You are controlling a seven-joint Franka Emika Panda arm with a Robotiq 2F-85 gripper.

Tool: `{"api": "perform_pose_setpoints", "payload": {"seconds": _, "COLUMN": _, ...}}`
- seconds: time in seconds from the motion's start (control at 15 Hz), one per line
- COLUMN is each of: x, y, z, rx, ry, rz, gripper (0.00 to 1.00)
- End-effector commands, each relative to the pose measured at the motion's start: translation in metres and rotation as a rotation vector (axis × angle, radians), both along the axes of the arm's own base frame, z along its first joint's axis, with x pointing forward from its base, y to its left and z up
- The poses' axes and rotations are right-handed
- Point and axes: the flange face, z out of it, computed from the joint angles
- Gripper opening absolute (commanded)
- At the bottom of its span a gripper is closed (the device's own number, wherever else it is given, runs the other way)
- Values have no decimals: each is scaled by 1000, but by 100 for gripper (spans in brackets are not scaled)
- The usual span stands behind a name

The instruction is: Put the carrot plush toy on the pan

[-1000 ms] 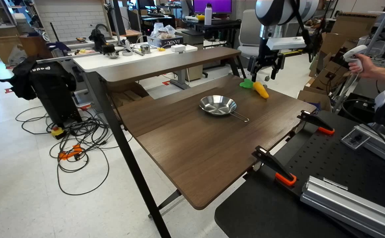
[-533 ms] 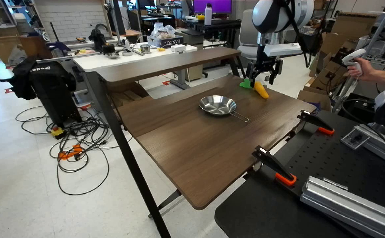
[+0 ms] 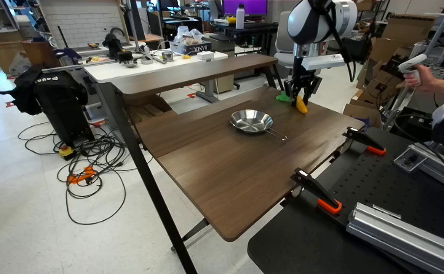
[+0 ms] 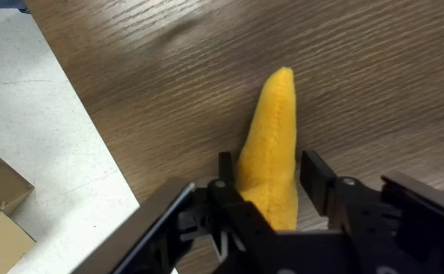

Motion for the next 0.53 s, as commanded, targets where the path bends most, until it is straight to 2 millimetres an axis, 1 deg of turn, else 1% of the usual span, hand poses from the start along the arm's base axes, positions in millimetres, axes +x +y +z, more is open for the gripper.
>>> {"api": "perform_pose_setpoints", "payload": {"seconds": 0.0, "x": 8, "y": 5, "z": 0, "rx": -35, "ry": -17, "rz": 36, "gripper": 20}}
{"api": "perform_pose_setpoints", "payload": {"seconds": 0.13, "x": 9, "y": 10, "z": 8, "rx": -40, "ry": -26, "rz": 51, "gripper": 5}}
{"api": "perform_pose_setpoints", "payload": {"seconds": 0.2, "x": 10, "y": 14, "z": 13, "rx": -44, "ry": -36, "rz": 59, "gripper": 1}}
{"api": "perform_pose_setpoints", "payload": {"seconds": 0.33, "x": 12, "y": 23, "z": 25, "rx": -53, "ry": -55, "rz": 84, "gripper": 0}}
{"api": "perform_pose_setpoints", "payload": {"seconds": 0.4, "x": 13, "y": 31, "z": 33, "rx": -55, "ry": -66, "rz": 102, "gripper": 3}}
{"api": "perform_pose_setpoints", "payload": {"seconds": 0.47, "x": 14, "y": 39, "z": 43, "rx": -57, "ry": -81, "rz": 122, "gripper": 2}}
